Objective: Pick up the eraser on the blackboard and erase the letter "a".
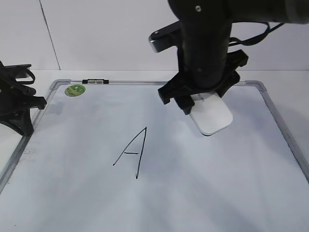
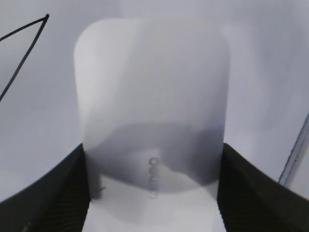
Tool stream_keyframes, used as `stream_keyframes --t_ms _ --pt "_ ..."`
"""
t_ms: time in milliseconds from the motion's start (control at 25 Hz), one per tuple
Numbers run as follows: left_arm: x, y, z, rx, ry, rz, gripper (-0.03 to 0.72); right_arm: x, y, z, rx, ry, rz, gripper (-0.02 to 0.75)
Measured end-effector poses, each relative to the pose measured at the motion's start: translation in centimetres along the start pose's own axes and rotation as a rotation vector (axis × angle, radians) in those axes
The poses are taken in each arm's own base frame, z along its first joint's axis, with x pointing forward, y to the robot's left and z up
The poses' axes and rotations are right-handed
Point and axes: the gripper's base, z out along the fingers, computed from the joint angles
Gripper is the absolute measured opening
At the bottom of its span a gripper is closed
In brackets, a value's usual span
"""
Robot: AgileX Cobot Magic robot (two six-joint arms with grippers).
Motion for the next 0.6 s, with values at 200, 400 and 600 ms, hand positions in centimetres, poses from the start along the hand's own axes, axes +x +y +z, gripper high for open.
stream_keyframes --t_ms 200,400,600 --pt "0.0 0.0 0.0 0.0 0.0 0.0 0.034 -0.2 -4.6 0.1 0.03 0.0 0.134 0.565" --pt "0.0 0.0 0.0 0.0 0.0 0.0 0.034 0.3 -9.7 0.5 0.03 0.022 0.273 0.565" --pt "0.0 0.0 0.0 0.0 0.0 0.0 0.034 1.2 -13.5 1.4 0.016 0.06 0.369 0.564"
